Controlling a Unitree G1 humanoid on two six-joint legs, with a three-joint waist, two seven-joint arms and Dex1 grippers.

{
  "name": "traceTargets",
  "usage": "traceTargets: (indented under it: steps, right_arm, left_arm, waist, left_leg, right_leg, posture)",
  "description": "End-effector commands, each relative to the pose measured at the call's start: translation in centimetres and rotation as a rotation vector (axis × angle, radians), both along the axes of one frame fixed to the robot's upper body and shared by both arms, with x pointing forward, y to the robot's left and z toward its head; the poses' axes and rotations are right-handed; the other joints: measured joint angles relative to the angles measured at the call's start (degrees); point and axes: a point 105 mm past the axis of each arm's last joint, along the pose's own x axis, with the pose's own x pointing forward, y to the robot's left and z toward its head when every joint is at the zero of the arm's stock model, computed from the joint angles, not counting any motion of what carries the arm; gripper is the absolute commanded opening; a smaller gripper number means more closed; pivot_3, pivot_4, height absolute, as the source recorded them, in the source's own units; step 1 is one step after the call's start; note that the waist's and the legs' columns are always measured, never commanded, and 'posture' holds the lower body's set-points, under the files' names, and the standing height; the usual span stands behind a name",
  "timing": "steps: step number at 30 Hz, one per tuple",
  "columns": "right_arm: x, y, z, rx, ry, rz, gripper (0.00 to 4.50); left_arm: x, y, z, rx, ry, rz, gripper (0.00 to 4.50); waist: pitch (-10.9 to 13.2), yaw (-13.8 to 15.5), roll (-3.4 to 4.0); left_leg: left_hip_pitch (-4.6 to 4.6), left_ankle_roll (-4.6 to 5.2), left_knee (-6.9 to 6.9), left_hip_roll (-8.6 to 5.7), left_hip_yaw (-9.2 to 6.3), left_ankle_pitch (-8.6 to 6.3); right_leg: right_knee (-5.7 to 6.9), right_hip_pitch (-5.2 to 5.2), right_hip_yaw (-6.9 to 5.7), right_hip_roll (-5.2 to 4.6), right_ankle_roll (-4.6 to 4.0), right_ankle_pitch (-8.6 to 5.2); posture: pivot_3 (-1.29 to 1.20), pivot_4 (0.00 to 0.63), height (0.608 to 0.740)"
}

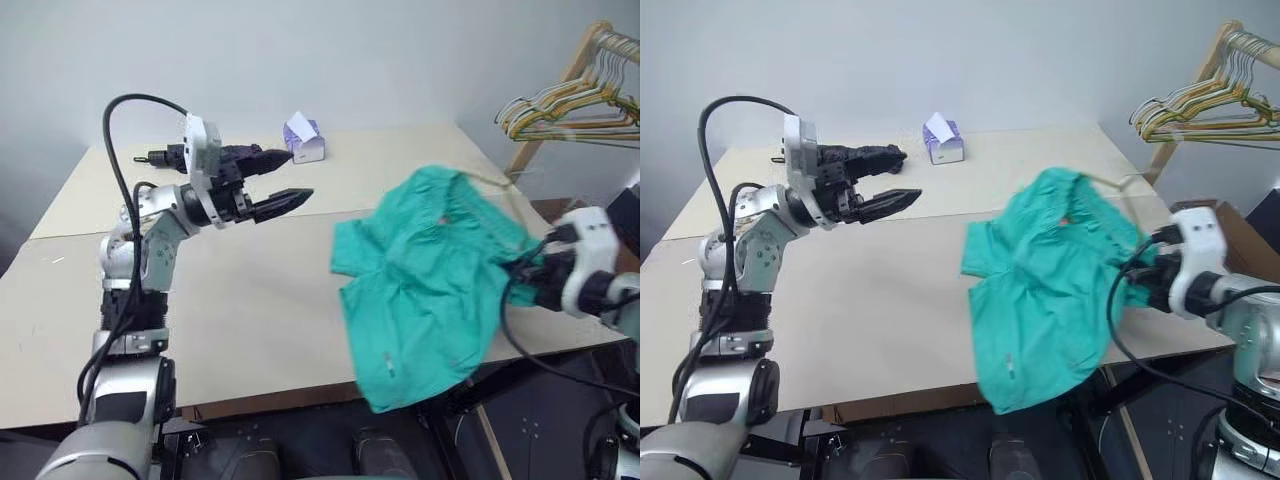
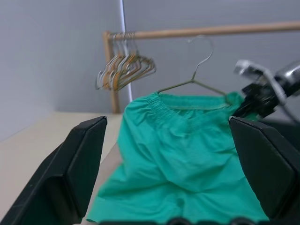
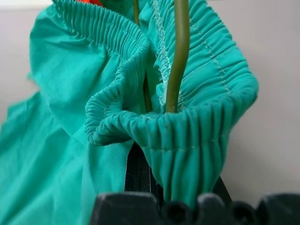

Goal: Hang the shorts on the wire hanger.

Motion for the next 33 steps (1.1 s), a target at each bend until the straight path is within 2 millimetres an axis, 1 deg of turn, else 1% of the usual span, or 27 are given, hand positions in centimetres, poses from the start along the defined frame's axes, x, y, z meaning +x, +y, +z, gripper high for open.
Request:
traceTargets:
  steps: [1, 4, 6, 7, 10, 15, 19, 23, 25, 29, 33]
  right_arm:
    - [-0.7, -2.2, 2.8, -0.004, -0.099, -0.169, 0.00]
    - [-1.0, -4.0, 3.5, -0.008, -0.112, -0.288, 0.00]
    - [-1.2, -6.0, 4.2, -0.018, -0.124, -0.398, 0.00]
    - [-1.3, -6.7, 4.4, -0.021, -0.126, -0.430, 0.00]
    - [-1.3, -9.0, 5.4, 0.006, -0.134, -0.545, 0.00]
    - [-1.1, -12.3, 6.5, 0.042, -0.165, -0.730, 0.00]
    - [-0.9, -13.7, 7.2, 0.133, -0.187, -0.814, 0.00]
    - [-0.8, -14.8, 7.2, 0.160, -0.190, -0.881, 0.00]
    - [-0.9, -15.3, 7.2, 0.201, -0.194, -0.911, 0.00]
    - [-1.5, -16.8, 6.4, 0.282, -0.176, -1.003, 0.00]
    - [-1.4, -16.9, 5.2, 0.298, -0.134, -1.024, 0.00]
  left_arm:
    - [-1.5, -0.2, 2.0, -0.083, -0.001, -0.028, 4.48]
    - [-2.4, -0.6, 2.4, -0.094, -0.001, -0.052, 4.48]
    - [-2.9, -0.7, 2.7, -0.095, -0.007, -0.059, 4.48]
    - [-3.1, -0.7, 2.8, -0.095, -0.009, -0.059, 4.48]
    - [-3.3, -0.6, 3.0, -0.081, -0.015, -0.058, 4.48]
    - [-3.5, -0.5, 3.0, -0.066, -0.022, -0.055, 4.48]
    - [-3.5, -0.5, 2.9, -0.061, -0.026, -0.054, 4.48]
    - [-3.6, -0.5, 2.7, -0.052, -0.030, -0.053, 4.48]
    - [-3.6, -0.5, 2.6, -0.050, -0.031, -0.054, 4.48]
    - [-3.6, -0.5, 2.5, -0.048, -0.032, -0.055, 4.48]
    - [-3.7, -0.5, 2.4, -0.042, -0.034, -0.056, 4.48]
  waist:
    - [-0.02, -0.50, 0.04]
    - [-0.07, -1.43, 0.12]
    - [-0.07, -1.82, 0.12]
    - [-0.07, -1.96, 0.12]
    - [-0.06, -2.57, 0.14]
    - [-0.07, -2.96, 0.16]
    - [-0.08, -3.06, 0.23]
    - [-0.08, -2.92, 0.25]
    - [-0.08, -2.91, 0.26]
    - [-0.09, -2.78, 0.29]
    - [-0.10, -2.77, 0.30]
  left_leg:
    - [0.04, 0.01, -0.03, 0.00, 0.02, 0.00]
    - [0.15, 0.01, -0.12, -0.01, 0.06, -0.01]
    - [0.21, 0.01, -0.17, 0.00, 0.09, -0.01]
    - [0.21, 0.01, -0.19, 0.00, 0.09, -0.01]
    - [0.23, 0.01, -0.19, -0.02, 0.13, -0.01]
    - [0.31, 0.01, -0.30, -0.02, 0.19, -0.01]
    - [0.33, 0.01, -0.33, -0.02, 0.23, 0.00]
    - [0.33, 0.01, -0.35, -0.02, 0.26, 0.00]
    - [0.32, 0.01, -0.35, -0.02, 0.27, 0.00]
    - [0.32, 0.01, -0.35, -0.03, 0.30, 0.00]
    - [0.31, 0.01, -0.37, -0.03, 0.31, 0.00]
  right_leg:
    - [-0.02, 0.03, 0.02, 0.00, 0.00, 0.00]
    - [-0.05, 0.13, 0.07, 0.01, 0.01, -0.01]
    - [-0.08, 0.17, 0.09, 0.03, 0.02, -0.02]
    - [-0.08, 0.17, 0.09, 0.03, 0.02, -0.02]
    - [-0.11, 0.20, 0.12, 0.02, 0.01, -0.01]
    - [-0.16, 0.24, 0.18, 0.03, 0.01, -0.02]
    - [-0.17, 0.24, 0.23, 0.04, 0.01, -0.02]
    - [-0.19, 0.24, 0.25, 0.04, 0.01, -0.02]
    - [-0.21, 0.24, 0.26, 0.04, 0.00, -0.02]
    - [-0.24, 0.24, 0.30, 0.03, 0.00, -0.02]
    - [-0.30, 0.25, 0.30, 0.03, 0.00, -0.02]
  posture:
    - [-0.18, 0.040, 0.740]
    - [-0.17, 0.048, 0.740]
    - [-0.17, 0.050, 0.740]
    - [-0.17, 0.050, 0.740]
    - [-0.16, 0.052, 0.740]
    - [-0.14, 0.050, 0.740]
    - [-0.14, 0.044, 0.740]
    - [-0.14, 0.039, 0.740]
    - [-0.13, 0.036, 0.740]
    - [-0.13, 0.033, 0.740]
    - [-0.13, 0.030, 0.740]
